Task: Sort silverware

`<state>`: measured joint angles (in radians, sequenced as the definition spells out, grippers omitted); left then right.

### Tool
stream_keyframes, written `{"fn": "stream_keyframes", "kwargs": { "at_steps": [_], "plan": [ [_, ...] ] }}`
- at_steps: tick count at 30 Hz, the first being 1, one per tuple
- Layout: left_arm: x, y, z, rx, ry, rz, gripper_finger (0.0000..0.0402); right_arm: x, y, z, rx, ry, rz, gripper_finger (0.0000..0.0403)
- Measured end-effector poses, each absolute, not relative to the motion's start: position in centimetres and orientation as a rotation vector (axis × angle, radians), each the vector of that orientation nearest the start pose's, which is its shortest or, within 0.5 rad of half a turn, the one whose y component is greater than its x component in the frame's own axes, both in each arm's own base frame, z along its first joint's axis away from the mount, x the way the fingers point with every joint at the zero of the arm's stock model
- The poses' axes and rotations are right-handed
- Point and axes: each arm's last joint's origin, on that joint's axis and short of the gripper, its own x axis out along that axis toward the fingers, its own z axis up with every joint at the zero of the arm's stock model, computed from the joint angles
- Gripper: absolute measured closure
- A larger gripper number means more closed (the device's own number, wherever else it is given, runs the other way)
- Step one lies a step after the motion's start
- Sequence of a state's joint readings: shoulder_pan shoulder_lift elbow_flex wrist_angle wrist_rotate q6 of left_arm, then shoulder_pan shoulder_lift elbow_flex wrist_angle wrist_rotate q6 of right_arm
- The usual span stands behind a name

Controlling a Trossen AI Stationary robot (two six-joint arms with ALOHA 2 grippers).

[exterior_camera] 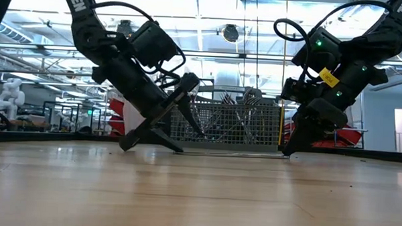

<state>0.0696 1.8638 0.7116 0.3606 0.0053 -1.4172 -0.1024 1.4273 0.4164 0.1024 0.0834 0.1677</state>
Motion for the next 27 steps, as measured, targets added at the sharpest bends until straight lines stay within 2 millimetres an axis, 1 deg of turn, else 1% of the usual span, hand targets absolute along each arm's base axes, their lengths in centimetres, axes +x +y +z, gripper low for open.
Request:
{"fn": "stream_keyframes", "kwargs": {
  "at_steps": [3, 9, 15, 18, 22, 27],
  "plan": [
    [31.7, 2.0, 8.7, -1.375, 0.651, 0.581, 0.0172, 22.1, -2.5, 11.3, 0.164, 0.892, -0.249, 0.0403],
    [31.1, 2.2, 9.3, -1.292, 0.791, 0.486, 0.0173, 22.1, -2.5, 11.3, 0.164, 0.889, -0.250, 0.0403],
    [30.3, 2.8, 10.2, -1.304, 0.824, 0.477, 0.0173, 22.2, -2.5, 11.3, 0.156, 0.888, -0.246, 0.0403],
    [30.3, 2.5, 10.1, -1.299, 0.845, 0.471, 0.0173, 22.2, -2.5, 11.4, 0.144, 0.884, -0.240, 0.0403],
    [30.4, 2.4, 10.0, -1.283, 0.829, 0.496, 0.0173, 22.3, -2.5, 11.4, 0.144, 0.872, -0.239, 0.0403],
    [30.6, 2.4, 9.3, -1.291, 0.839, 0.484, 0.0173, 22.4, -2.6, 11.5, 0.144, 0.857, -0.239, 0.0403]
  ]
}}
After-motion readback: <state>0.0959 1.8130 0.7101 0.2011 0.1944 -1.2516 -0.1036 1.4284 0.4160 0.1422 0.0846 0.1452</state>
